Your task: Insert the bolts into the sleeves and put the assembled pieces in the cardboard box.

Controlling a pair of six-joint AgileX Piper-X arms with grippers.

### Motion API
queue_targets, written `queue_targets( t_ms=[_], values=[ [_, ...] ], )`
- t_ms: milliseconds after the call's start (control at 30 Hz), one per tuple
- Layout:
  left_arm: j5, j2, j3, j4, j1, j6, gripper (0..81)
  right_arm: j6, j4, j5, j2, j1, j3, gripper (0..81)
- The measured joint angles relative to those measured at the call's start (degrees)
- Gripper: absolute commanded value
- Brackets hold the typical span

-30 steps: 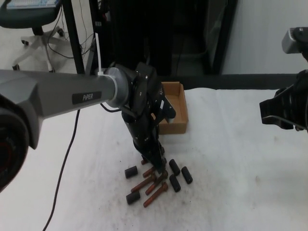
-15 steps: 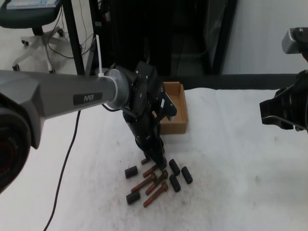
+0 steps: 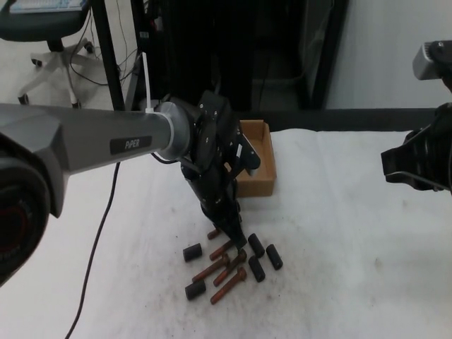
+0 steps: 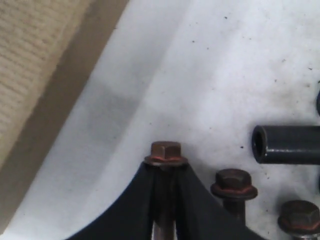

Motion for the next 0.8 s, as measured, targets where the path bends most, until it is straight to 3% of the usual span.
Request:
queue_targets(
  t_ms=[400, 533, 700, 800],
  values=[
    [-1.67, -8.30, -0.64, 1.53, 2.55, -13.22, 0.0, 0.00, 0.00, -0.80, 0.00, -2.75, 0.00, 11.1],
    [-1.53, -25.51, 1.99, 0.28, 6.07, -18.55, 0.0, 0.00, -1.54, -10.08, 0.58, -1.21, 0.00, 11.1],
    [1.29, -37.36, 11.86, -1.56, 7.99, -23.63, 0.0, -0.06, -5.03, -11.98, 4.10, 3.03, 0.00, 11.1],
    [5.60, -51.98, 23.04, -5.23, 8.10, -25.18, 0.0, -0.06, -7.00, -12.05, 7.64, 6.21, 0.00, 11.1]
  ],
)
